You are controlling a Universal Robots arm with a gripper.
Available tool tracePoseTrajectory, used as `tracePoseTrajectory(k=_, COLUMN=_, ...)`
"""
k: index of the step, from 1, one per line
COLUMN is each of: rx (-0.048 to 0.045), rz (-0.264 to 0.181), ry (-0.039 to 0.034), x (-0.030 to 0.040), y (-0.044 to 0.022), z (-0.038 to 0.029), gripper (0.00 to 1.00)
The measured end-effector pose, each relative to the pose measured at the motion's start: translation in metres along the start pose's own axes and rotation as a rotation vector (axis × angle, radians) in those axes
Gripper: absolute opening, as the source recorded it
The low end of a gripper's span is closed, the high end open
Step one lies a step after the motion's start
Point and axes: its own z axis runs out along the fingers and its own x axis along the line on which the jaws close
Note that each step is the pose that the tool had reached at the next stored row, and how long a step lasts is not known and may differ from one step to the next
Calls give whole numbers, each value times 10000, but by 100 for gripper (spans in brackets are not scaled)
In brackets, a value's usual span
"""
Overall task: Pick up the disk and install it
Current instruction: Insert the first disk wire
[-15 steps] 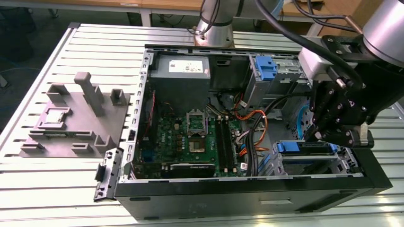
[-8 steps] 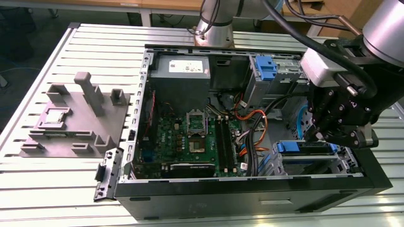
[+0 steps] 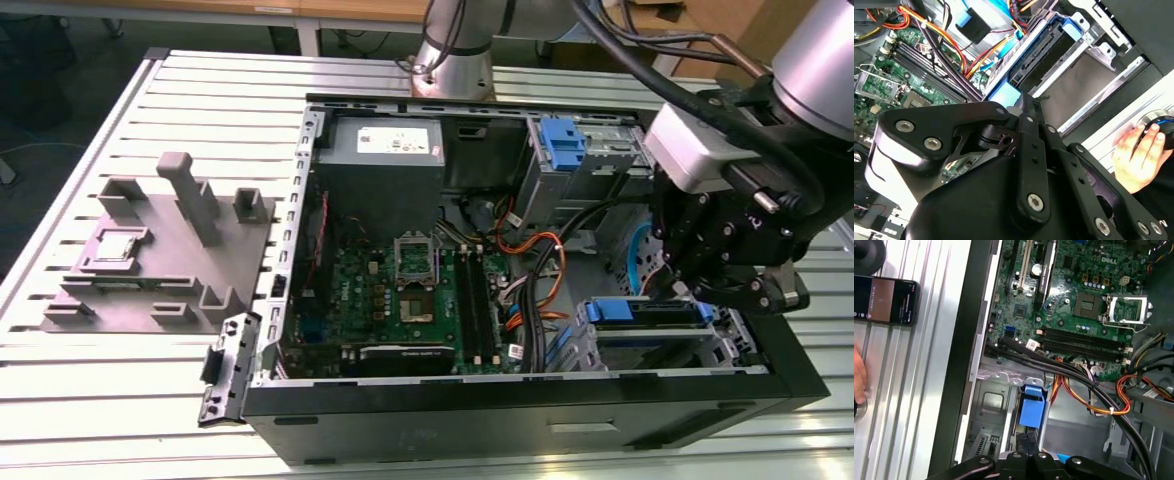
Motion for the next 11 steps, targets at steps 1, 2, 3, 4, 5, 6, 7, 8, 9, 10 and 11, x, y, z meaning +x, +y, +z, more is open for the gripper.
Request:
tracePoseTrajectory(k=1, rx=-1, rz=0, ry=-1, x=1, y=-13, z=1, gripper=10)
tracePoseTrajectory(k=2, rx=-2, rz=1, ry=-1, x=1, y=-33, z=1, gripper=10)
tracePoseTrajectory(k=3, rx=-3, rz=1, ry=-1, x=0, y=-54, z=1, gripper=10)
tracePoseTrajectory(k=4, rx=-3, rz=0, ry=-1, x=-4, y=-73, z=2, gripper=10)
tracePoseTrajectory(k=5, rx=-3, rz=1, ry=-1, x=-9, y=-93, z=2, gripper=10)
tracePoseTrajectory(k=6, rx=-3, rz=1, ry=-1, x=-16, y=-113, z=3, gripper=10)
tracePoseTrajectory(k=7, rx=-3, rz=1, ry=-1, x=-22, y=-130, z=3, gripper=10)
tracePoseTrajectory(k=8, rx=-3, rz=1, ry=0, x=-26, y=-146, z=4, gripper=10)
tracePoseTrajectory(k=9, rx=-4, rz=1, ry=3, x=-31, y=-164, z=4, gripper=10)
tracePoseTrajectory(k=10, rx=-4, rz=1, ry=6, x=-37, y=-182, z=4, gripper=10)
tracePoseTrajectory(k=11, rx=-5, rz=1, ry=11, x=-43, y=-201, z=5, gripper=10)
